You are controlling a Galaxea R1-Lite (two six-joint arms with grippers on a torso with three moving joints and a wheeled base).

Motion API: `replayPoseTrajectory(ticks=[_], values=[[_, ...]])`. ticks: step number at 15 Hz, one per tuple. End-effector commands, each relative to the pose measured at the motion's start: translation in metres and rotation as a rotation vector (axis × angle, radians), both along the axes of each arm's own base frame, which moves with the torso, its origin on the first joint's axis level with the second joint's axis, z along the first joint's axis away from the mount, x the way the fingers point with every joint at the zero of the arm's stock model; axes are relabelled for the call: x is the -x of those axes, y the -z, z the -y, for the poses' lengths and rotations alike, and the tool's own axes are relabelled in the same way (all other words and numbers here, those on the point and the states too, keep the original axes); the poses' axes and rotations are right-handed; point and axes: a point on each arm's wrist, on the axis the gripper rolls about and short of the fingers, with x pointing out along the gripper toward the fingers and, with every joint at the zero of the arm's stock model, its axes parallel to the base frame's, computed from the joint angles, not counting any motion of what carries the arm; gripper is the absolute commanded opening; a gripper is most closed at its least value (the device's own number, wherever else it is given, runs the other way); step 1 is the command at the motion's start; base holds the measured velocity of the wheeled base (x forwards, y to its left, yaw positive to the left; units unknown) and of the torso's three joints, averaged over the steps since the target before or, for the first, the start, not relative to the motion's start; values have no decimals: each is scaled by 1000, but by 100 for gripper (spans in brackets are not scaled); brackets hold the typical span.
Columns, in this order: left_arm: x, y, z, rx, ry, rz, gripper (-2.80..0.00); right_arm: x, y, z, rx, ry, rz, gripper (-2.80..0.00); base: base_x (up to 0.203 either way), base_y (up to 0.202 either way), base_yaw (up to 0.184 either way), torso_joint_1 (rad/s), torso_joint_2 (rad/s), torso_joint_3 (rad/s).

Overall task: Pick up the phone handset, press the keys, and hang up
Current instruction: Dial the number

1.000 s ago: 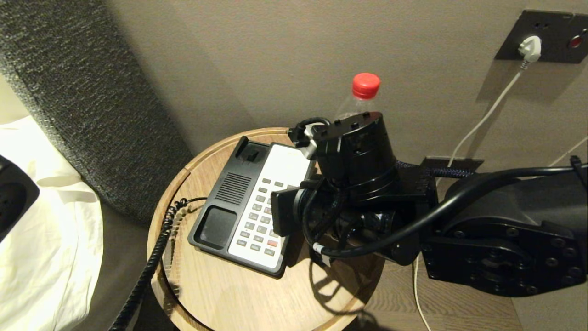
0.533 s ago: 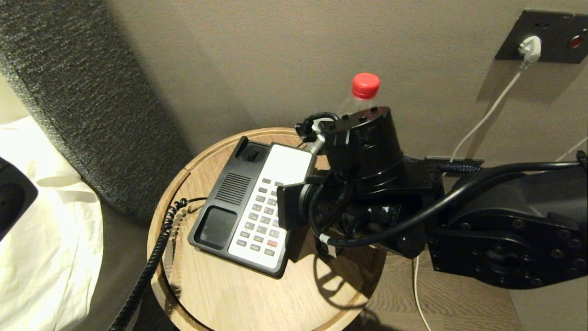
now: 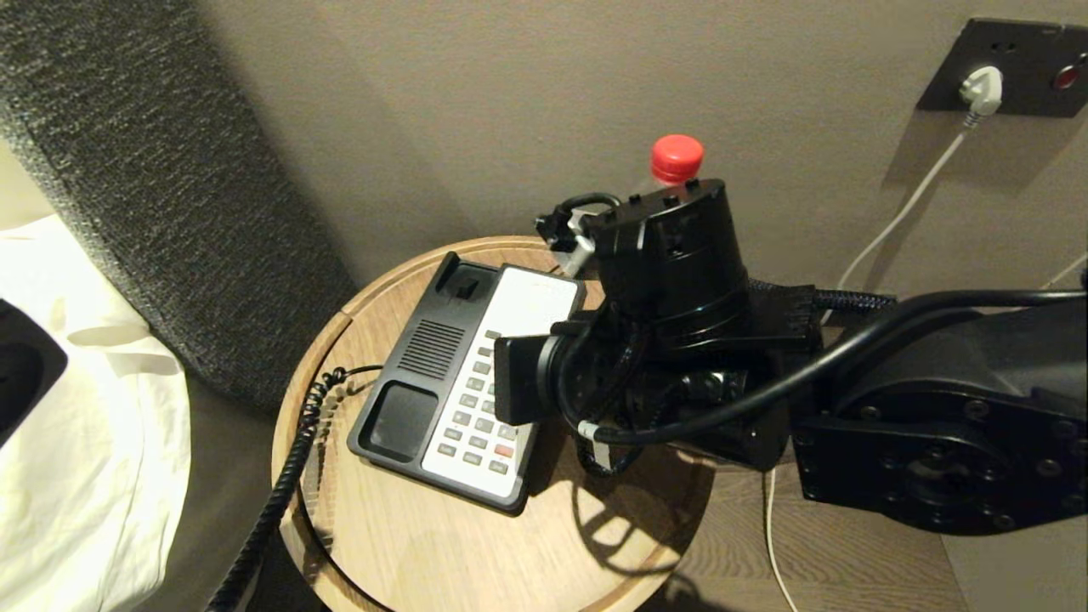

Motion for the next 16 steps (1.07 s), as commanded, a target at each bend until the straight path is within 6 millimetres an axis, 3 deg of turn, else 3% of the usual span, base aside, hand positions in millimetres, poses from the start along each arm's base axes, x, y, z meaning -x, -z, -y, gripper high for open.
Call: replayPoseTrajectory(ticks=[1, 6, 16], values=[[1, 3, 0, 0, 0, -8, -280, 3, -2, -3, -13, -13, -2, -280, 0, 0, 0, 0, 0, 0], [1, 6, -1, -2, 0, -10, -280, -2, 8, -8, 29, -10, 7, -280, 0, 0, 0, 0, 0, 0], [0, 8, 0, -9, 0, -16, -280, -15, 18, 2, 90, 20, 22, -280, 0, 0, 0, 0, 0, 0]])
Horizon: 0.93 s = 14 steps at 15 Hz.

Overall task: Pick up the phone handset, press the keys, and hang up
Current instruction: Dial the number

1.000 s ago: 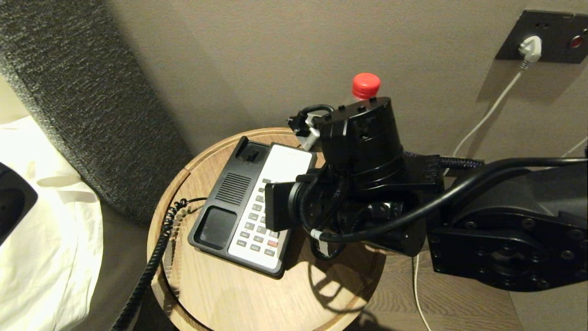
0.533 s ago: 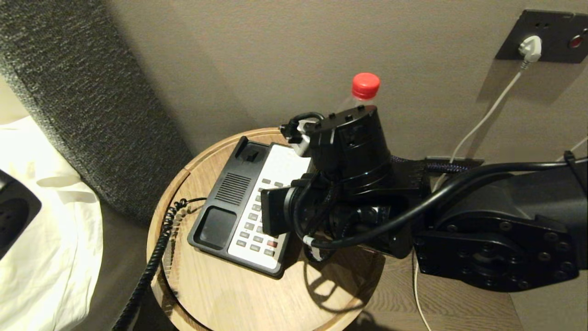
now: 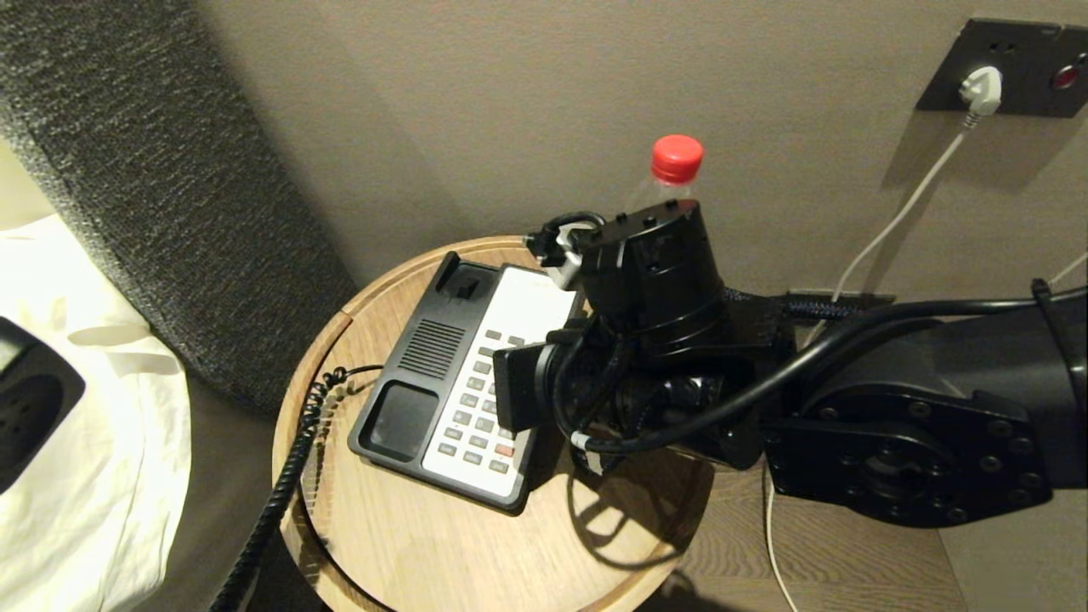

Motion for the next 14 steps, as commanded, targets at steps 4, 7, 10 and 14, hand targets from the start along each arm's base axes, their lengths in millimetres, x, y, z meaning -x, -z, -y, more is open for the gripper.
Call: replayPoseTrajectory(ticks=[4, 7, 10, 14], values=[[0, 1, 0, 1, 0, -9, -280, -1, 13, 3, 49, 3, -13, -280, 0, 0, 0, 0, 0, 0], [1, 1, -1, 4, 0, -6, -280, 1, 5, 4, 28, 2, -3, -280, 0, 0, 0, 0, 0, 0], [1, 2, -1, 3, 0, -7, -280, 11, -9, 6, -8, -15, 14, -280, 0, 0, 0, 0, 0, 0], [2, 1, -1, 5, 0, -2, -280, 27, -20, 1, -34, -57, 22, -280, 0, 0, 0, 0, 0, 0]])
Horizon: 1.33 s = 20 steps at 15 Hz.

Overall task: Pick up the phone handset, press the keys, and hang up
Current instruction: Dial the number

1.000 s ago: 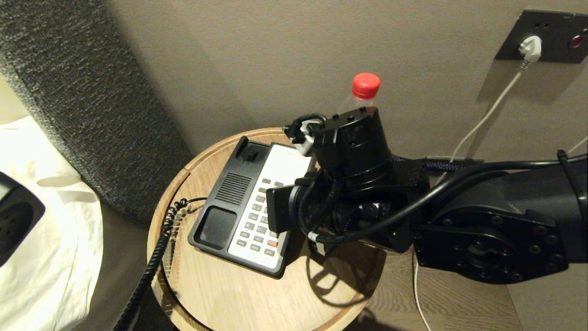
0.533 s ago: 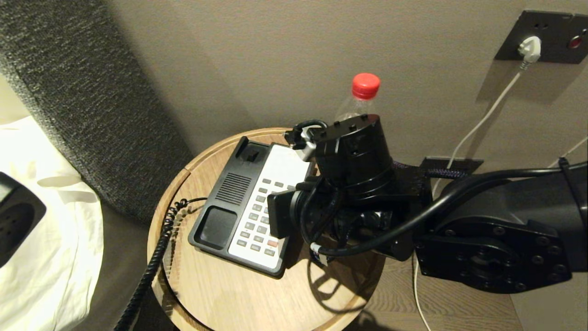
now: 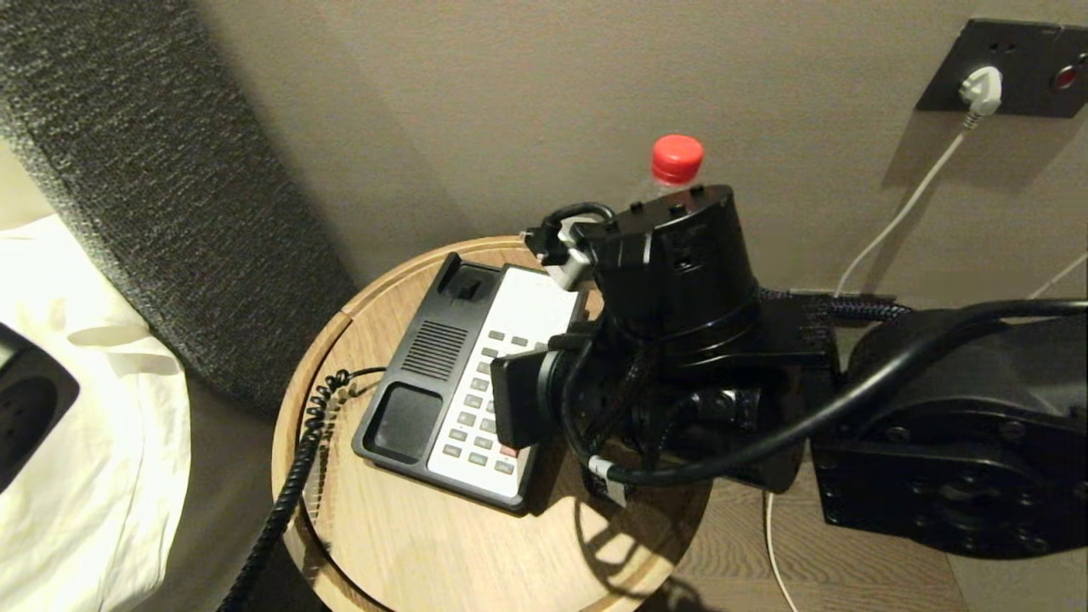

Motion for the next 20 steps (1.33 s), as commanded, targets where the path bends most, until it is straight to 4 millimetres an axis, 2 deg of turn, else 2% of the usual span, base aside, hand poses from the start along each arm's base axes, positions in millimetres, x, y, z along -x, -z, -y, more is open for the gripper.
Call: replayPoseTrajectory(ticks=[1, 8, 14, 20], values=[[0, 0, 0, 5, 1, -6, -280, 4, -4, -1, -23, -7, 2, -280, 0, 0, 0, 0, 0, 0], [1, 1, -1, 4, 1, -5, -280, -1, 14, -8, 26, -2, -21, -280, 0, 0, 0, 0, 0, 0], [0, 5, 0, -4, 4, -11, -280, -15, 15, -1, 38, 32, -9, -280, 0, 0, 0, 0, 0, 0], [2, 5, -1, 1, 7, -8, -280, -13, 28, 2, 83, 27, -22, -280, 0, 0, 0, 0, 0, 0]])
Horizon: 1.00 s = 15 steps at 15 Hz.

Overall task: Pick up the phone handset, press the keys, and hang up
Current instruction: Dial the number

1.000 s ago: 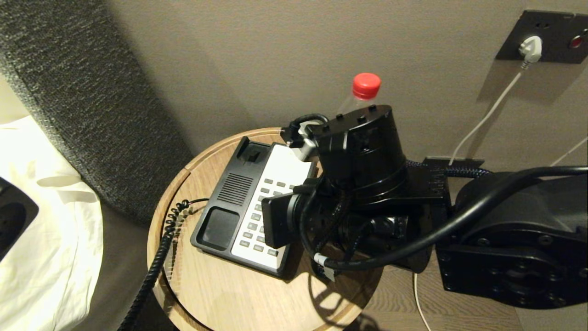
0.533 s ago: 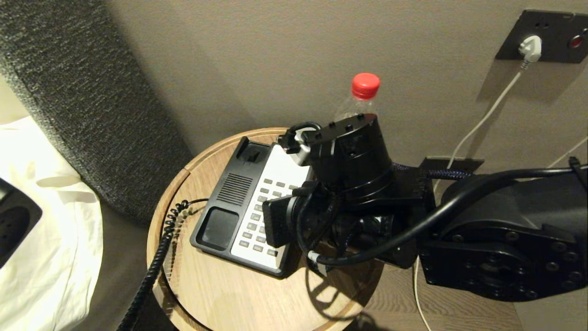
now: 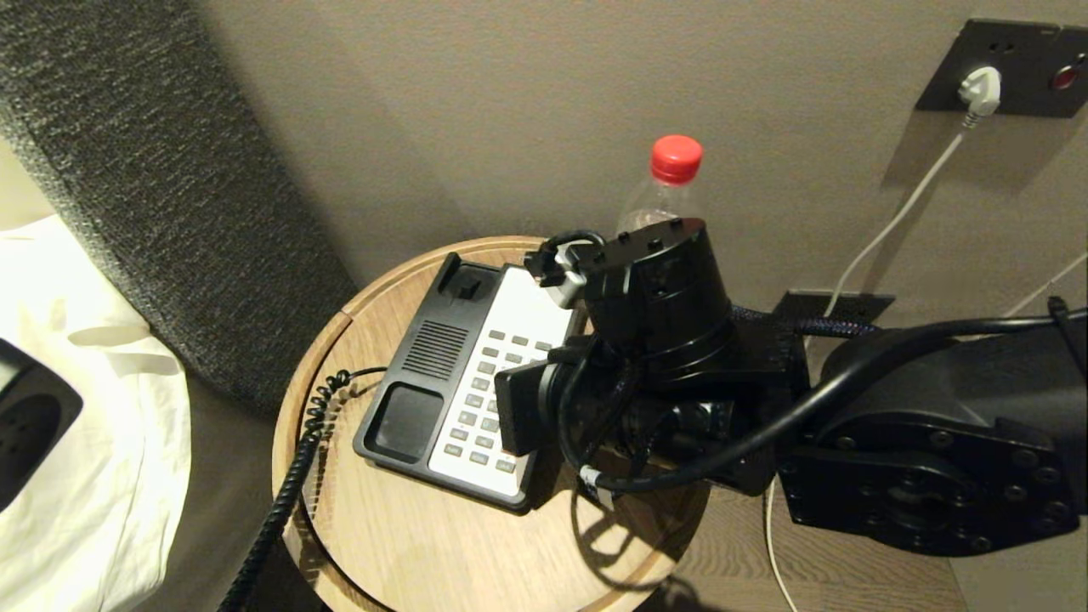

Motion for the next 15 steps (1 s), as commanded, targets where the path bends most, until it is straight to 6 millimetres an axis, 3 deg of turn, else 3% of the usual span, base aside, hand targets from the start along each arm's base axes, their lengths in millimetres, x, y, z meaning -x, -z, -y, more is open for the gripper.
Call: replayPoseTrajectory(ticks=[1, 6, 15], values=[[1, 1, 0, 3, 1, -6, -280, 1, 5, 1, 17, 1, -10, -280, 0, 0, 0, 0, 0, 0], [2, 2, -1, 4, 0, -4, -280, 1, 22, -2, 79, -5, -18, -280, 0, 0, 0, 0, 0, 0], [6, 7, -5, 15, 9, 5, -280, -2, 24, -6, 91, 3, -7, -280, 0, 0, 0, 0, 0, 0]])
